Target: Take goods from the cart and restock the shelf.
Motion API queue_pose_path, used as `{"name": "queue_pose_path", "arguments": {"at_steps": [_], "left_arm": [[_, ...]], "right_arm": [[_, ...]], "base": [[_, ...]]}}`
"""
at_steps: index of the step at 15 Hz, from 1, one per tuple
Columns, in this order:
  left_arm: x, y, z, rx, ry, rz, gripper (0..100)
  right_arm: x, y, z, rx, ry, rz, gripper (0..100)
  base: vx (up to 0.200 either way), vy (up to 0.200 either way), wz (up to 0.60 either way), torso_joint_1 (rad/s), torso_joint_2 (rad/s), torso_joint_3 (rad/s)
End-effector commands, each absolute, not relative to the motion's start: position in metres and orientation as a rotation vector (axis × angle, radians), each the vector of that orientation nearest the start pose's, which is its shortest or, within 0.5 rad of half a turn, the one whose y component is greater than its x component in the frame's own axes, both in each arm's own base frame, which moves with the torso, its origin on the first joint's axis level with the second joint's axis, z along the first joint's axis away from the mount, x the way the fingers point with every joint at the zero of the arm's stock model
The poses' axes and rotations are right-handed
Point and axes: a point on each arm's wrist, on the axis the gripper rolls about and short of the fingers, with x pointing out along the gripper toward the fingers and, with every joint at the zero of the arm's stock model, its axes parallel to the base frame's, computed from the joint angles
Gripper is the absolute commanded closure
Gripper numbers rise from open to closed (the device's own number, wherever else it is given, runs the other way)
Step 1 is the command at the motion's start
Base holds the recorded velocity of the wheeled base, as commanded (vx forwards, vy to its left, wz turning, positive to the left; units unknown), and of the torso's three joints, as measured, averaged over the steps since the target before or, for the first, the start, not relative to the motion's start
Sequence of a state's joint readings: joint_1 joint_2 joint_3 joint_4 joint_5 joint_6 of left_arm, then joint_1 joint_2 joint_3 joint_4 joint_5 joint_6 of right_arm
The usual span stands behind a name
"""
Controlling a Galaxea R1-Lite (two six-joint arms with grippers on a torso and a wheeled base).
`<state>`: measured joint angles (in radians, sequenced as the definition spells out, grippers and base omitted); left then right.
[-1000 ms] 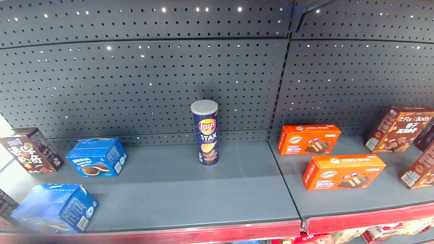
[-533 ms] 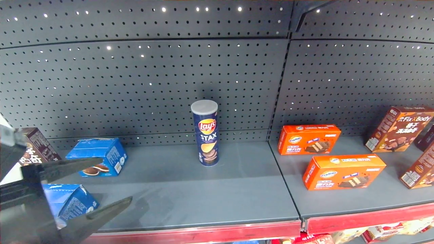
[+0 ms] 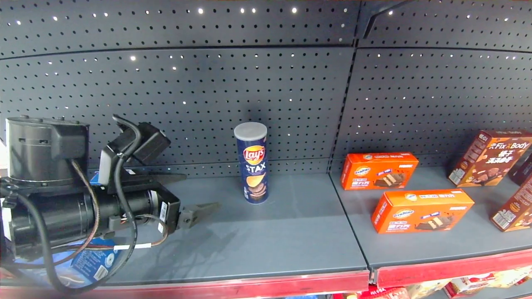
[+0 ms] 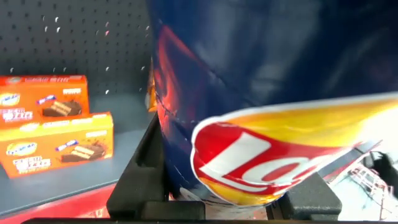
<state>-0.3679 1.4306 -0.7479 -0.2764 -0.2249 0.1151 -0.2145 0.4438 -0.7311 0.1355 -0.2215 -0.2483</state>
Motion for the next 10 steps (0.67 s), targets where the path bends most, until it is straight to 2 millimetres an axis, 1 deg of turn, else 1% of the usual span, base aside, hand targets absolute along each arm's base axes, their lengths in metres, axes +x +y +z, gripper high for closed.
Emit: {"name": "queue_pose_path", "arguments": {"at_steps": [1, 2, 3, 5, 7, 8, 9, 10], "left_arm": [[0.227, -0.093, 0.198, 0.100, 0.393, -0.597, 0], [0.235, -0.091, 0.192, 0.064, 0.409, -0.578, 0], [0.238, -0.089, 0.187, 0.044, 0.417, -0.573, 0], [0.244, -0.085, 0.181, 0.026, 0.443, -0.601, 0], [0.254, -0.085, 0.170, 0.022, 0.482, -0.588, 0], [0.266, -0.088, 0.164, 0.022, 0.488, -0.586, 0], [0.275, -0.095, 0.164, 0.025, 0.479, -0.600, 0], [0.285, -0.108, 0.162, 0.034, 0.479, -0.628, 0]], "right_arm": [[-0.003, -0.004, 0.260, -0.249, -0.041, -0.442, 100], [0.000, -0.005, 0.259, -0.267, -0.059, -0.464, 100], [0.001, -0.006, 0.258, -0.302, -0.069, -0.499, 100], [-0.007, -0.005, 0.253, -0.322, -0.079, -0.579, 100], [-0.009, -0.004, 0.252, -0.345, -0.082, -0.580, 100], [-0.007, -0.004, 0.254, -0.346, -0.079, -0.577, 100], [-0.005, -0.005, 0.258, -0.345, -0.078, -0.573, 100], [-0.004, -0.005, 0.260, -0.336, -0.086, -0.571, 100]], "base": [[0.000, 0.000, 0.00, 0.000, 0.00, 0.000], [0.000, 0.000, 0.00, 0.000, 0.00, 0.000], [0.000, 0.000, 0.00, 0.000, 0.00, 0.000], [0.000, 0.000, 0.00, 0.000, 0.00, 0.000], [0.000, 0.000, 0.00, 0.000, 0.00, 0.000], [0.000, 0.000, 0.00, 0.000, 0.00, 0.000], [0.000, 0.000, 0.00, 0.000, 0.00, 0.000], [0.000, 0.000, 0.00, 0.000, 0.00, 0.000]]}}
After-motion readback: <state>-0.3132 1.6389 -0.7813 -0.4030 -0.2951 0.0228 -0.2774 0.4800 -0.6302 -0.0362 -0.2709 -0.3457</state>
